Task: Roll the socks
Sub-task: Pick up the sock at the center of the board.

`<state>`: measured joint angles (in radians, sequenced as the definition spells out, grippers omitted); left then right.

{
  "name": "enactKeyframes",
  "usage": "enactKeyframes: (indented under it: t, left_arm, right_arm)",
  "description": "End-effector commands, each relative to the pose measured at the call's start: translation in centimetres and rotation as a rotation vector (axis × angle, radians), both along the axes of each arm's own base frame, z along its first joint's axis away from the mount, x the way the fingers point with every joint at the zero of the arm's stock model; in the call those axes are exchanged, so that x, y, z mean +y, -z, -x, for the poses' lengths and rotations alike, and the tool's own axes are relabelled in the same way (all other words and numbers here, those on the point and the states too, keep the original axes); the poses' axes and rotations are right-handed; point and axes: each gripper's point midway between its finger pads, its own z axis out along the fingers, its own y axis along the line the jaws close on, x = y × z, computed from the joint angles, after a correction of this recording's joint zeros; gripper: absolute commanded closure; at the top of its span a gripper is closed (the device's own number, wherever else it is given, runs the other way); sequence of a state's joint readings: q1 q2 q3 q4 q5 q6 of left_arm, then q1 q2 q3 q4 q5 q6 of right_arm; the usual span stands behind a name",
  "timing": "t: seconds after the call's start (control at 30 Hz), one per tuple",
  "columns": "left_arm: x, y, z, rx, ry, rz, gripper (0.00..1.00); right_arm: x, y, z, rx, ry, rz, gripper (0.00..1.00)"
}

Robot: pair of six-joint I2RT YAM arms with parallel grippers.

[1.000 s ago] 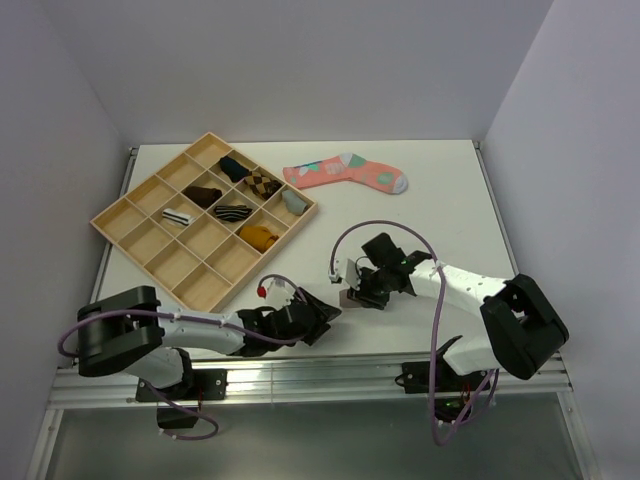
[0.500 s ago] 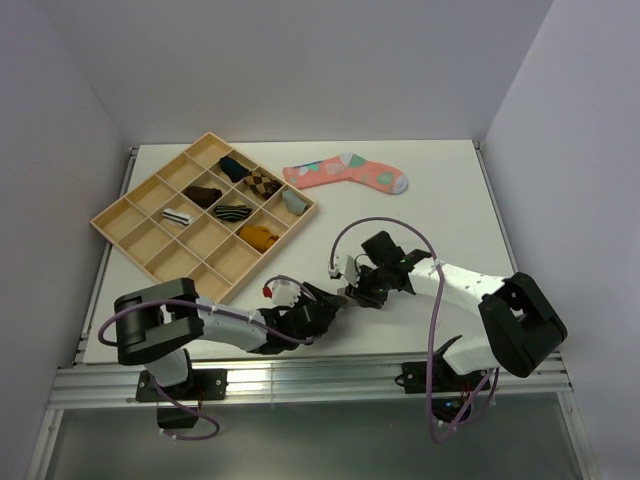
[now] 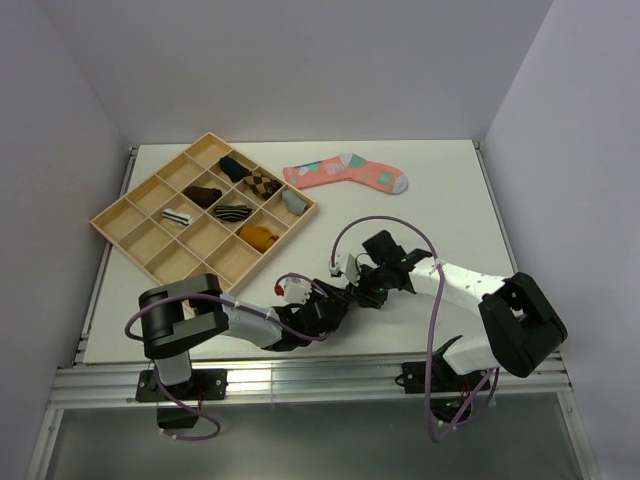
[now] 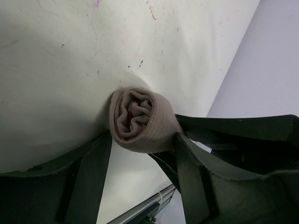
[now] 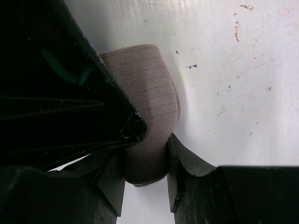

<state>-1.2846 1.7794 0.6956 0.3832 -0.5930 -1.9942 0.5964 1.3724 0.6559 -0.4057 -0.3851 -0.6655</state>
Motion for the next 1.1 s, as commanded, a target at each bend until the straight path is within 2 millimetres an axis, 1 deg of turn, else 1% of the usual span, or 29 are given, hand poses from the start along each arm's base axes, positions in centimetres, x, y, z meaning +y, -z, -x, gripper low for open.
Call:
enactKeyframes:
  t: [0.0, 0.2, 0.3, 0.43, 0.63, 0.73, 0.9, 0.93, 1.03, 1.07]
  left_arm:
    - [0.2, 0.7, -0.9, 0.190, -0.226, 0.221, 0.38]
    - [0.9, 2.1, -1.0, 0.206, -0.260, 0.197, 0.41]
    - [1.0, 2.5, -1.0, 0.213, -0.277, 0.195, 0.42]
    - [1.5, 2.9, -1.2, 0.204, -0.300, 0.201, 0.44]
    - [1.2, 3.6, -1.3, 0.205, -0.302, 0.195, 0.47]
    - [1.4, 4.0, -1.3, 0.208, -0.305, 0.201, 0.50]
    - [1.3, 4.2, -1.2, 0.202, -0.295, 0.203, 0.62]
    - [1.3, 4.2, -1.2, 0.200, -0.293, 0.204, 0.67]
    - [1.2, 4.4, -1.1, 0.194, -0.275, 0.209, 0.75]
    - [1.2, 4.4, -1.1, 0.190, -0.271, 0.207, 0.81]
  right_arm:
    - [1.2, -1.2, -0.6, -0.008, -0.007, -0.046, 1.00]
    - [1.4, -1.4, 0.3, 0.014, -0.031, -0.066, 1.00]
    - [1.5, -1.6, 0.4, 0.014, -0.040, -0.075, 1.00]
    - [1.6, -1.9, 1.1, 0.029, -0.061, -0.092, 1.00]
    - [1.8, -2.5, 2.2, 0.054, -0.106, -0.121, 1.00]
    - [1.8, -2.6, 2.4, 0.050, -0.113, -0.129, 1.00]
    - [1.8, -2.7, 2.9, 0.059, -0.132, -0.136, 1.00]
    - [1.8, -2.7, 2.9, 0.059, -0.134, -0.137, 1.00]
    - [1.8, -3.0, 2.9, 0.053, -0.140, -0.140, 1.00]
    - [1.7, -3.0, 2.9, 0.053, -0.141, -0.139, 1.00]
